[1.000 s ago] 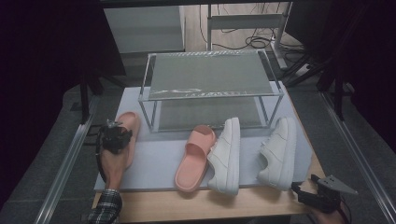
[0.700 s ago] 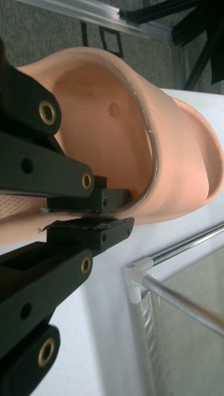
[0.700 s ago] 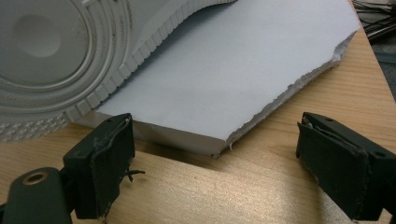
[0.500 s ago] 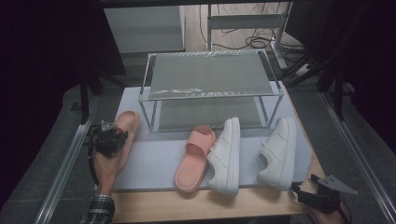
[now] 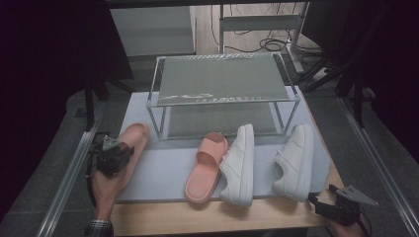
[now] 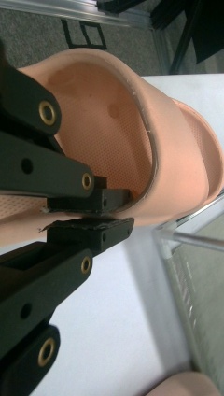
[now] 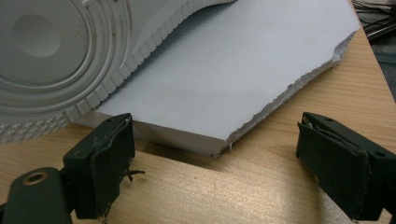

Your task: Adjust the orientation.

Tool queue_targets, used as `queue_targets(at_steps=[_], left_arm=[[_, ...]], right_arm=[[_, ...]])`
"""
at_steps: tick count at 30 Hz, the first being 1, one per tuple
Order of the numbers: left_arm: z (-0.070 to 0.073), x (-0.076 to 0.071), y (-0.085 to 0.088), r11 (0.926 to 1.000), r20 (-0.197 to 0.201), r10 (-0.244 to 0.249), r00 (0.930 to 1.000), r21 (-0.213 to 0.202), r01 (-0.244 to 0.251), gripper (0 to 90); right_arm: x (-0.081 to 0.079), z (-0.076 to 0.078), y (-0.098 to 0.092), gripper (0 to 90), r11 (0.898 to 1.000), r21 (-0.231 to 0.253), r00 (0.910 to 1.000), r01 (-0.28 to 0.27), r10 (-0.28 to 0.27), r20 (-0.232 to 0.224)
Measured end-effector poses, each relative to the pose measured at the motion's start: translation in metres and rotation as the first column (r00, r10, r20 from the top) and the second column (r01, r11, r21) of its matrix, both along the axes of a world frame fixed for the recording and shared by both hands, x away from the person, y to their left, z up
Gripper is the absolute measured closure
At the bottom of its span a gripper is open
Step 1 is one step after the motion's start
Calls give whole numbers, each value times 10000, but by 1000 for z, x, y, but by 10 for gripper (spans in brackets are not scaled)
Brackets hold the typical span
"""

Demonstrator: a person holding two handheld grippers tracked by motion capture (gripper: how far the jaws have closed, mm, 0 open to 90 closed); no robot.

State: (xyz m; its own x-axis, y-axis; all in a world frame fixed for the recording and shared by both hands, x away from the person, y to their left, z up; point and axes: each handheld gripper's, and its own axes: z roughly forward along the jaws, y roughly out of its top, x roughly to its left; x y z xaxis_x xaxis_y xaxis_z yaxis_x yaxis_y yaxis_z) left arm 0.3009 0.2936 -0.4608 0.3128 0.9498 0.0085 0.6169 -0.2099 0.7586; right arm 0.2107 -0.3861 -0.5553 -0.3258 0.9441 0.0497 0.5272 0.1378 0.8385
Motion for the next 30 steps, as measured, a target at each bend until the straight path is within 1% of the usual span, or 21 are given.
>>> queue_targets(at_steps=[1,2,3,4,5,6,7,9,10,12,13,14,15,18,21,24,25,27,28,29,30], left_arm=[[0,0,0,10000,0,0,10000,0,0,852],[0,-5,0,10000,-7,-91,10000,4,91,852],[0,-5,0,10000,-7,-91,10000,4,91,852],[-1,-11,1,9997,12,-225,9997,6,225,852],[-1,-11,1,9997,12,-225,9997,6,225,852],[-1,-16,0,9993,37,-377,9993,15,377,852],[-1,-16,0,9993,37,-377,9993,15,377,852],[-1,-22,0,9986,82,-527,9986,11,527,852],[-1,-28,0,9979,105,-647,9978,-12,648,852],[-1,-30,0,9974,118,-726,9973,0,726,852],[-2,-35,-1,9963,108,-859,9962,33,858,852],[-2,-35,-1,9963,108,-859,9962,33,858,852],[-2,-39,-1,9952,122,-982,9951,64,981,852],[-2,-45,-3,9930,160,-1182,9929,73,1181,852],[-2,-48,-4,9916,160,-1293,9915,87,1292,851],[-3,-52,-10,9877,160,-1561,9876,50,1560,852],[-3,-52,-10,9877,160,-1561,9876,50,1560,851],[-3,-53,-13,9854,176,-1702,9852,38,1702,851],[-3,-54,-17,9822,164,-1879,9820,65,1878,851],[-3,-54,-17,9822,164,-1879,9820,65,1878,851],[-3,-54,-22,9788,175,-2046,9787,60,2045,851]], right_arm=[[0,0,0,115,10000,0,10000,0,0,0],[0,0,0,115,10000,10,10000,3,-3,-11],[0,0,0,115,10000,10,10000,3,-3,-11],[0,0,0,115,10000,13,10000,19,-19,5],[0,0,0,115,10000,13,10000,19,-19,5],[0,0,0,115,10000,10,10000,22,-22,7],[0,0,0,115,10000,10,10000,22,-22,7],[0,0,0,115,10000,10,10000,24,-24,7],[0,0,0,115,10000,13,10000,24,-24,8],[0,0,0,115,10000,14,10000,24,-24,9],[0,0,0,115,10000,13,10000,23,-23,10],[0,0,0,115,10000,13,10000,23,-23,10],[0,0,0,115,10000,16,10000,26,-26,8],[0,0,0,115,10000,29,10000,31,-31,8],[0,0,0,116,10000,26,10000,31,-31,9],[0,0,0,115,10000,25,10000,32,-32,9],[0,0,0,116,10000,26,10000,32,-32,9],[0,0,0,115,10000,26,10000,31,-31,10],[0,0,0,115,10000,25,10000,30,-30,12],[0,0,0,115,10000,25,10000,30,-30,12],[0,0,0,115,10000,26,10000,30,-30,10]])
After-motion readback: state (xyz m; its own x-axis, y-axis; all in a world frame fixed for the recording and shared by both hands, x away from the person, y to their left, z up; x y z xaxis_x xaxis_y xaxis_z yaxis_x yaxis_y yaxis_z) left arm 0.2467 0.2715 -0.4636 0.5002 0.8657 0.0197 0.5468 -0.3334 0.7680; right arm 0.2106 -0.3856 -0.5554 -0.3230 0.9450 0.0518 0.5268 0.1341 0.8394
